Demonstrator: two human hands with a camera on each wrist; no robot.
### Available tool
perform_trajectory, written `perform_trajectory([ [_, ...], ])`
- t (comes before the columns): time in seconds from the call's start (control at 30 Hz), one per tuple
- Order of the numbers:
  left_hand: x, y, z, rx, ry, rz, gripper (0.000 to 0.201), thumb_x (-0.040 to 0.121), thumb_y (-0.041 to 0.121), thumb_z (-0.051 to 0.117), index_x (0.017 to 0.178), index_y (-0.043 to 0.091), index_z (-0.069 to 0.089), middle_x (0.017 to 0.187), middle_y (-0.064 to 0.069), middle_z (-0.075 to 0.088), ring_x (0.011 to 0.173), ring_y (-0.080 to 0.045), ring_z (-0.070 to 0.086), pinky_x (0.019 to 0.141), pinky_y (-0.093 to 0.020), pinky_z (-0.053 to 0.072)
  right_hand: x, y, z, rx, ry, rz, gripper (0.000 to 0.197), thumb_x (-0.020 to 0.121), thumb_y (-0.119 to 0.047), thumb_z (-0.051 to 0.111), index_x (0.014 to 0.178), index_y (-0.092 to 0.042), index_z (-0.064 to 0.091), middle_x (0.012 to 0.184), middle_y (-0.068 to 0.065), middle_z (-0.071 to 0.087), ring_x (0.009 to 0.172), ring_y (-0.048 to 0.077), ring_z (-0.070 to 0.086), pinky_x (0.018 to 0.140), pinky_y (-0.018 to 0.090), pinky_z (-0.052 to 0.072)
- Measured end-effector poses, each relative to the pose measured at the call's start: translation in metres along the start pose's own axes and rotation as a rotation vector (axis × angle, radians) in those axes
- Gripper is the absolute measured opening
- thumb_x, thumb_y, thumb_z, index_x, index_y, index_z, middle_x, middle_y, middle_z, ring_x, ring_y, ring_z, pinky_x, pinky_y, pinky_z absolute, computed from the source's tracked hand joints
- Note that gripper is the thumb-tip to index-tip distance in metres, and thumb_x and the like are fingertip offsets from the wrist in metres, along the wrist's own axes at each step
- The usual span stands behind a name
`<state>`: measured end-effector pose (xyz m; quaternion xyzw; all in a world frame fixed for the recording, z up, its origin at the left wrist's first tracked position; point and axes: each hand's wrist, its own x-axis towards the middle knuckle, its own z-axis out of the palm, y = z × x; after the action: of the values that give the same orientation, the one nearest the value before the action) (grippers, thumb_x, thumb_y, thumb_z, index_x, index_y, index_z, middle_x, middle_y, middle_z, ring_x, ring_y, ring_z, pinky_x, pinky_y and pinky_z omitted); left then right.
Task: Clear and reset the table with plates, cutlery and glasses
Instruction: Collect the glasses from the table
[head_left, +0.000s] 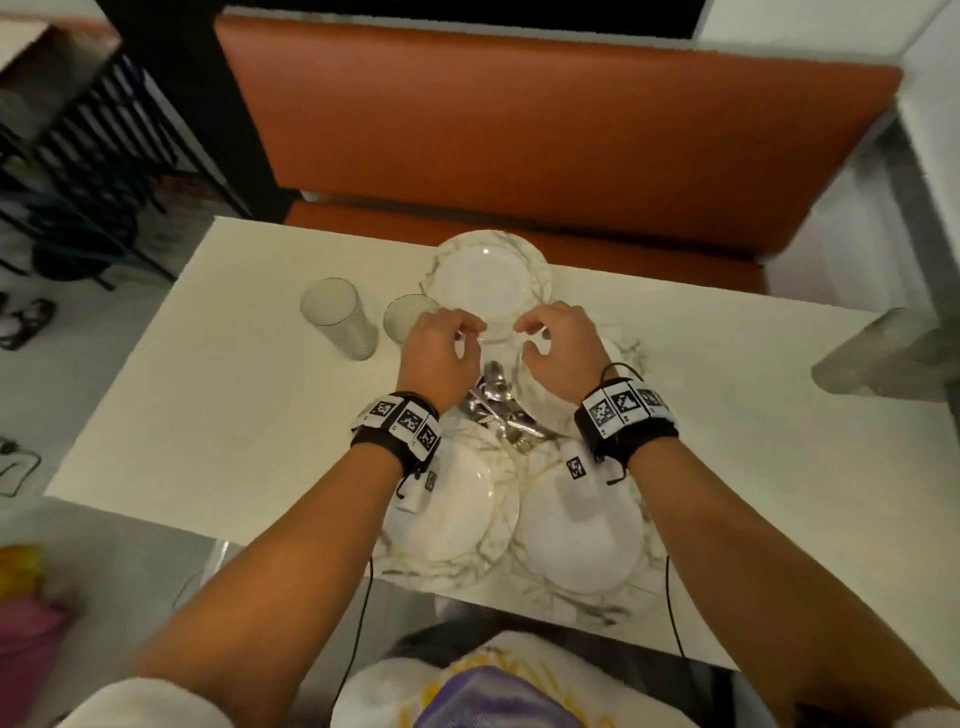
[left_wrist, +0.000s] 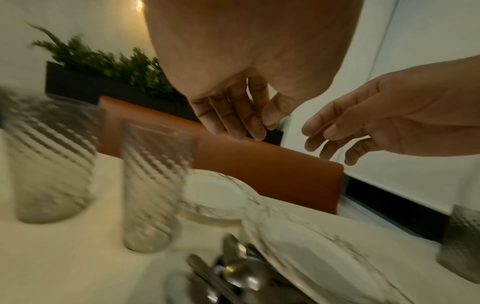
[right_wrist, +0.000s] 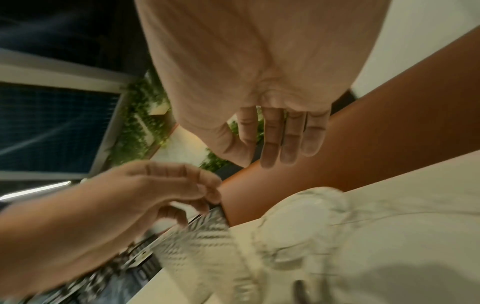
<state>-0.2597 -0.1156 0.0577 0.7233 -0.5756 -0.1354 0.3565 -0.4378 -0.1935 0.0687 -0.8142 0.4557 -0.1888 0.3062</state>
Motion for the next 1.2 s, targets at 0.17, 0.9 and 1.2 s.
perform_trajectory([
  [0.17,0.029,-0.066,-0.069,0.151,0.055,-0.023,0.025,0.088,0.016,0.060,0.110,0.016,0.073,0.108,-0.006,0.070,0.104,-0.029,0.057,0.092,-0.044,0.049,0.038,-0.068,0.055,-0.076,-0.057,-0.074,0.041,0.078,-0.019,0.068,0.118,-0.021,0.063,0.114,0.001,0.058,0.109,0.023,0.047,0.094,0.037,0.046],
  [0.9,0.072,-0.147,-0.118,0.304,-0.334,-0.384,0.086,0.082,0.022,0.077,0.156,0.015,0.034,0.156,-0.013,0.033,0.139,-0.039,0.038,0.106,-0.051,0.046,0.097,-0.105,0.127,-0.344,-0.332,0.075,0.076,0.072,-0.030,0.074,0.139,-0.028,0.038,0.142,0.006,0.036,0.124,0.033,0.038,0.096,0.050,0.049],
  [1.2,0.081,-0.075,-0.095,0.287,-0.219,-0.310,0.086,0.075,0.035,0.082,0.147,0.015,0.039,0.145,-0.012,0.039,0.132,-0.033,0.041,0.095,-0.046,0.047,0.075,-0.081,0.065,-0.192,-0.185,0.138,0.073,0.073,-0.029,0.076,0.137,-0.025,0.040,0.135,0.007,0.040,0.121,0.030,0.039,0.090,0.040,0.045],
])
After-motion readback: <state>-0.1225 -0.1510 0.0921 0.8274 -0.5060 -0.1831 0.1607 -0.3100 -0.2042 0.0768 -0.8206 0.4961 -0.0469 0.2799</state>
